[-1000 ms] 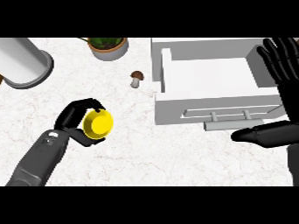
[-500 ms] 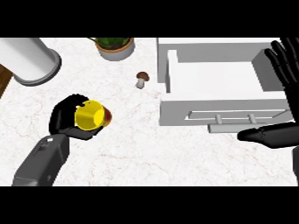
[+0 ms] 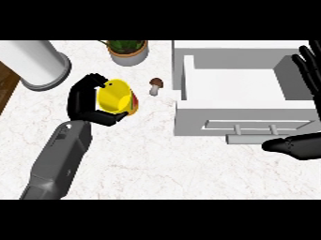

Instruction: Pick up the cup, place it into the drawer and close the drawer

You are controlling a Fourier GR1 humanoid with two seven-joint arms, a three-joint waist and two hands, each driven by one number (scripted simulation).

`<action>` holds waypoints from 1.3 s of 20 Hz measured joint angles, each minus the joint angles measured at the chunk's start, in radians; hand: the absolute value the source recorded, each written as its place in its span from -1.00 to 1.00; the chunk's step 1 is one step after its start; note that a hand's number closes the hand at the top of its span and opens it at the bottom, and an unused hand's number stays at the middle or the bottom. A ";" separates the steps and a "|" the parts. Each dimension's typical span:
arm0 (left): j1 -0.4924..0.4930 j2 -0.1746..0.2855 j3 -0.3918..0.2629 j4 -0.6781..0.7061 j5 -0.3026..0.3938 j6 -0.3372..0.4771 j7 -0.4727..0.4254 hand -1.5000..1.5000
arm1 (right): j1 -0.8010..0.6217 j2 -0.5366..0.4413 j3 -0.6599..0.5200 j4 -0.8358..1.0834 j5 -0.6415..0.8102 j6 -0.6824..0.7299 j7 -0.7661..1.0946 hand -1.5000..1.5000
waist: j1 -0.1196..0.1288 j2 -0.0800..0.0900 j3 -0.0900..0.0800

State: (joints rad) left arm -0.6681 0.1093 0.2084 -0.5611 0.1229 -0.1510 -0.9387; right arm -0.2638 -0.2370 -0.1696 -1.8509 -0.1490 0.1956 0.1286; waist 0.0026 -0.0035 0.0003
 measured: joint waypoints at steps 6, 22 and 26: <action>-0.106 -0.067 -0.065 -0.164 -0.009 0.081 0.193 1.00 | 0.005 0.015 0.018 0.008 0.033 -0.012 -0.017 -1.00 | 0.002 -0.002 0.001; -0.536 -0.108 -0.253 -0.092 0.057 0.420 0.645 1.00 | -0.021 0.011 0.011 0.028 0.029 -0.004 -0.029 -1.00 | -0.040 0.009 0.001; -0.620 -0.109 -0.300 0.045 0.084 0.479 0.673 1.00 | -0.038 0.018 0.020 0.040 0.028 -0.001 -0.039 -1.00 | -0.064 0.017 0.001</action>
State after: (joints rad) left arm -1.2885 0.0004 -0.0916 -0.5162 0.2070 0.3283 -0.2654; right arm -0.3017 -0.2186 -0.1495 -1.8108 -0.1209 0.1945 0.0896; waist -0.0615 0.0133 0.0012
